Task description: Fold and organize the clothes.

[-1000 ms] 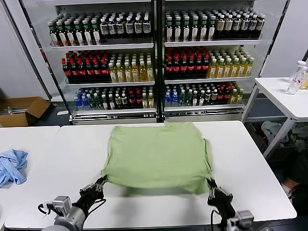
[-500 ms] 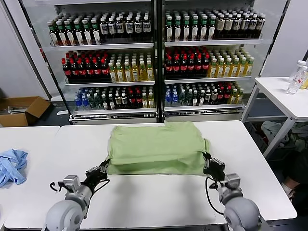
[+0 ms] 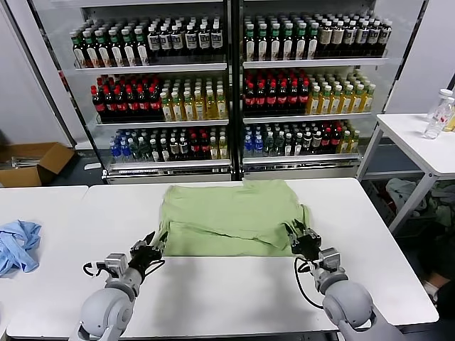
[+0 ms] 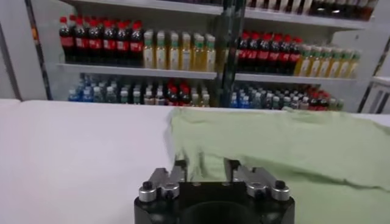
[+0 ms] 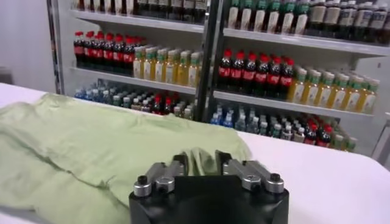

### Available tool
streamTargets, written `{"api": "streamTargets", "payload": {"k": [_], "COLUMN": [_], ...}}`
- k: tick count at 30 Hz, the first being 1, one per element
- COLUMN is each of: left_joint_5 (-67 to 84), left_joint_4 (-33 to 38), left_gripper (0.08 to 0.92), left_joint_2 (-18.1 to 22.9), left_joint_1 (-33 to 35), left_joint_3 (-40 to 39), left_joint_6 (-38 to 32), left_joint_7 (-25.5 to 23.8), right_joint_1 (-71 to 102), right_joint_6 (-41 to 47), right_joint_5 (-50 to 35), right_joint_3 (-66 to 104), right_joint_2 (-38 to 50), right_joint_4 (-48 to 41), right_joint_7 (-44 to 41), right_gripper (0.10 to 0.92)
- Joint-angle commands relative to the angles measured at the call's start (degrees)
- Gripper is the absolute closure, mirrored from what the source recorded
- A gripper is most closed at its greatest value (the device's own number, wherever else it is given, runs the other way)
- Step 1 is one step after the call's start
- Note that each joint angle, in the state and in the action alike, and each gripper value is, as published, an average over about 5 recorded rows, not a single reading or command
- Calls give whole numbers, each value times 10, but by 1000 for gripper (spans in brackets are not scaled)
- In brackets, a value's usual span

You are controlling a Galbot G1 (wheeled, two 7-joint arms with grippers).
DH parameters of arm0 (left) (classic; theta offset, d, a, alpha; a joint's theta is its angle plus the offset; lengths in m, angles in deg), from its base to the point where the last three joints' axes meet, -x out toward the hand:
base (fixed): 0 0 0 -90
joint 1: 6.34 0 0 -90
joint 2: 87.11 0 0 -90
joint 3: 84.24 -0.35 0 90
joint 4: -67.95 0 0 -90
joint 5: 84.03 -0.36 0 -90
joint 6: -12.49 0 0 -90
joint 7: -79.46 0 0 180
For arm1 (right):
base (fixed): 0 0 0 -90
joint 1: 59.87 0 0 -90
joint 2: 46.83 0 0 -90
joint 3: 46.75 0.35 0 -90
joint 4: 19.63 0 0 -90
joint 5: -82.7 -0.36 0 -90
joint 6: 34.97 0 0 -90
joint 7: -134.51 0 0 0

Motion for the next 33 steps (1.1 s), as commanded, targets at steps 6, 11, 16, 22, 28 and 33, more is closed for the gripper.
{"api": "streamTargets", "payload": {"k": [6, 11, 16, 22, 28, 33], "left_joint_5": [-31, -8, 30, 49, 57, 47], "left_joint_4": [-73, -76, -61, 8, 107, 187], "left_gripper": [301, 392, 530, 704, 870, 909], "left_joint_2": [11, 11, 9, 5, 2, 10], "left_joint_1": [-18, -24, -19, 35, 144, 228], "left_joint_3": [-22, -26, -20, -5, 11, 36], "left_joint_6": [11, 18, 20, 17, 12, 9], "left_joint_7": [25, 20, 15, 8, 2, 7], "right_joint_1": [-8, -16, -8, 26, 119, 235], "right_joint_6": [83, 91, 83, 69, 49, 42], "right_joint_5": [-4, -31, -48, -57, -55, -37], "right_joint_3": [0, -13, -13, 0, 33, 91], "right_joint_2": [-18, -14, 1, 20, 39, 36], "right_joint_4": [-49, -50, -40, -4, 72, 156], "right_joint_7": [24, 23, 18, 9, -3, -10], "right_gripper": [239, 334, 473, 646, 810, 874]}}
